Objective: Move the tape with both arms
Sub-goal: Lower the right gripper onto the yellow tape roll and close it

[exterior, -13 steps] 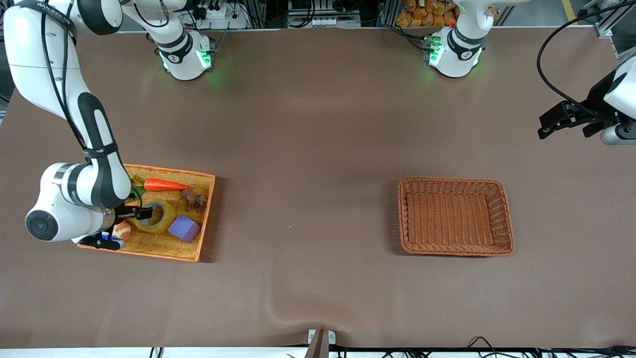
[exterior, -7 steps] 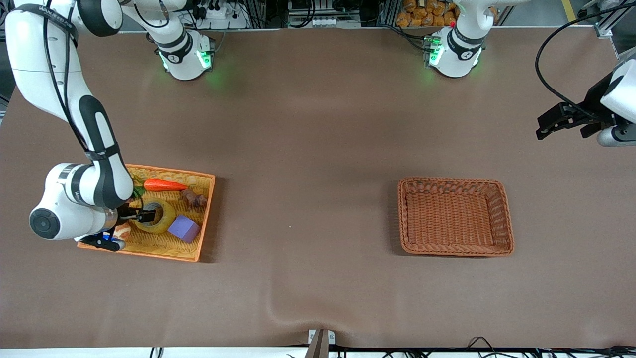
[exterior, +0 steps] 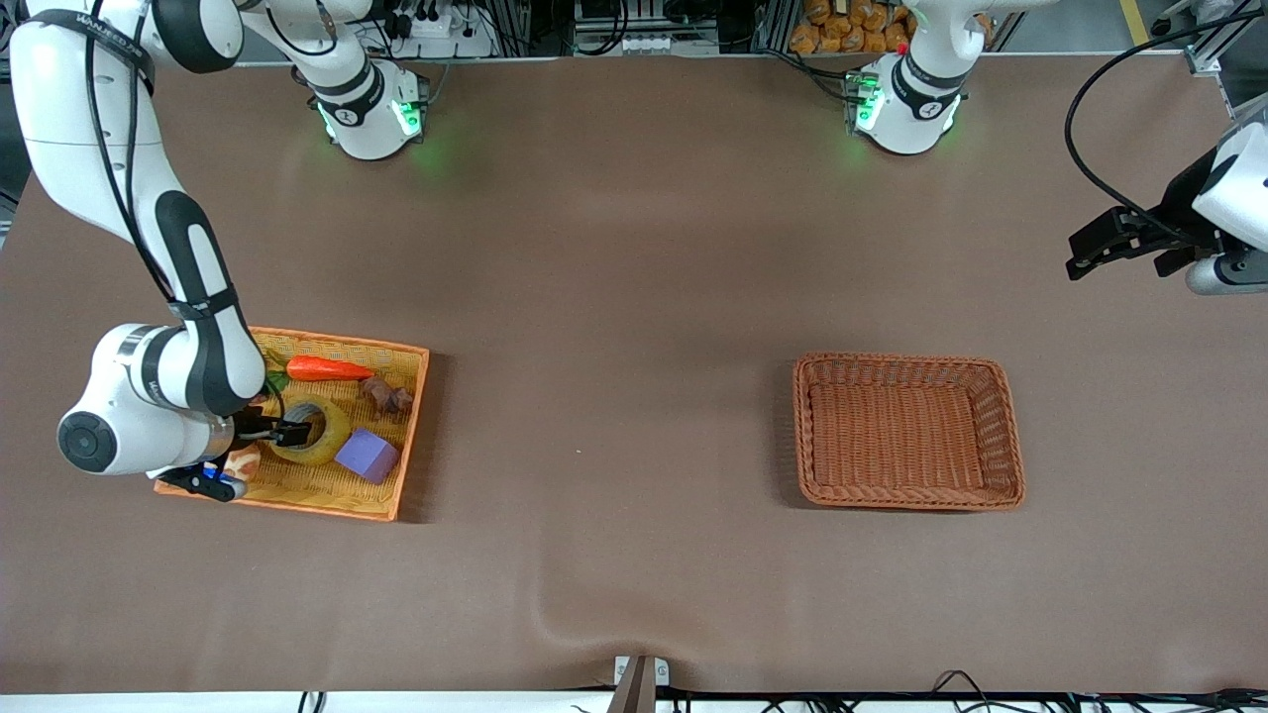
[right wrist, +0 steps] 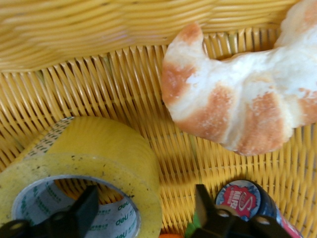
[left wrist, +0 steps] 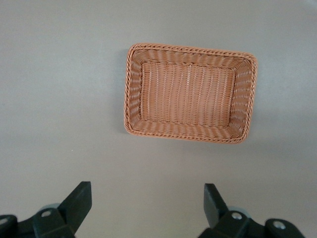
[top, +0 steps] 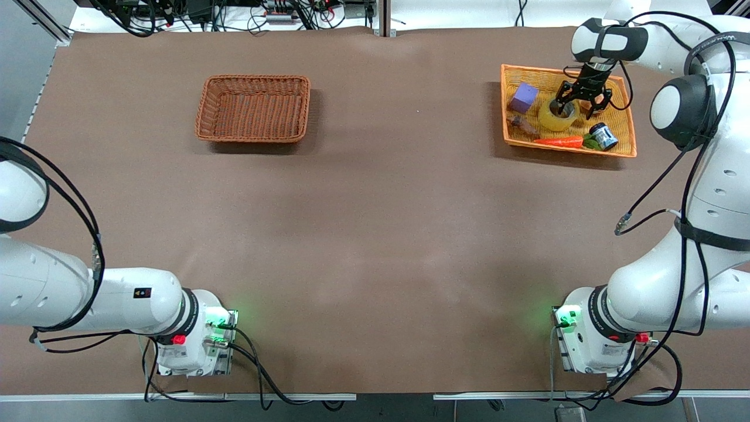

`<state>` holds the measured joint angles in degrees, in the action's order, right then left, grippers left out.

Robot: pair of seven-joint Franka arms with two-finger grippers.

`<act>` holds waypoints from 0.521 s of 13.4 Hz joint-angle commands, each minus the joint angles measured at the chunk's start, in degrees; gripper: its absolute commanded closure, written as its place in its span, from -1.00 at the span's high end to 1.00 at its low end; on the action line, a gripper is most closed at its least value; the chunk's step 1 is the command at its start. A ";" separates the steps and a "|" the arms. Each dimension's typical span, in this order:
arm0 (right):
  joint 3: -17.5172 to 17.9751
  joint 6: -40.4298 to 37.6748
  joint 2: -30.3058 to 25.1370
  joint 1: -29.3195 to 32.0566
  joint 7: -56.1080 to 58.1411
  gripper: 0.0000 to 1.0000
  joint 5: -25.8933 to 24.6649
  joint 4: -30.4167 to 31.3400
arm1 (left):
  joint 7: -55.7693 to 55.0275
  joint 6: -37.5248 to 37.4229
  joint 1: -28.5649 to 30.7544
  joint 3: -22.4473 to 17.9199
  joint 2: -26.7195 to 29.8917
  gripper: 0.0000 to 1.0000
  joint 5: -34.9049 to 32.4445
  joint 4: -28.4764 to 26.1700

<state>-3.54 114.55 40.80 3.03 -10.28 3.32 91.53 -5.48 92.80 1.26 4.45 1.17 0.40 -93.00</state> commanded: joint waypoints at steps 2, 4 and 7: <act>0.11 0.67 -0.81 0.57 -5.25 -1.00 -0.07 1.02 | -0.76 1.06 0.32 0.39 0.59 1.00 -0.14 -0.78; 0.11 0.85 -0.81 0.31 -6.41 -1.00 -0.07 0.93 | -0.76 1.24 0.23 0.39 0.50 1.00 -0.14 -1.21; 0.02 0.85 -0.90 0.40 -6.42 -1.00 -0.15 0.93 | -0.76 2.12 0.23 0.39 0.41 1.00 -0.14 -1.57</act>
<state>-3.65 114.81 40.73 3.18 -15.22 3.32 91.59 -5.48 93.73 1.26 4.45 1.17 0.40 -93.76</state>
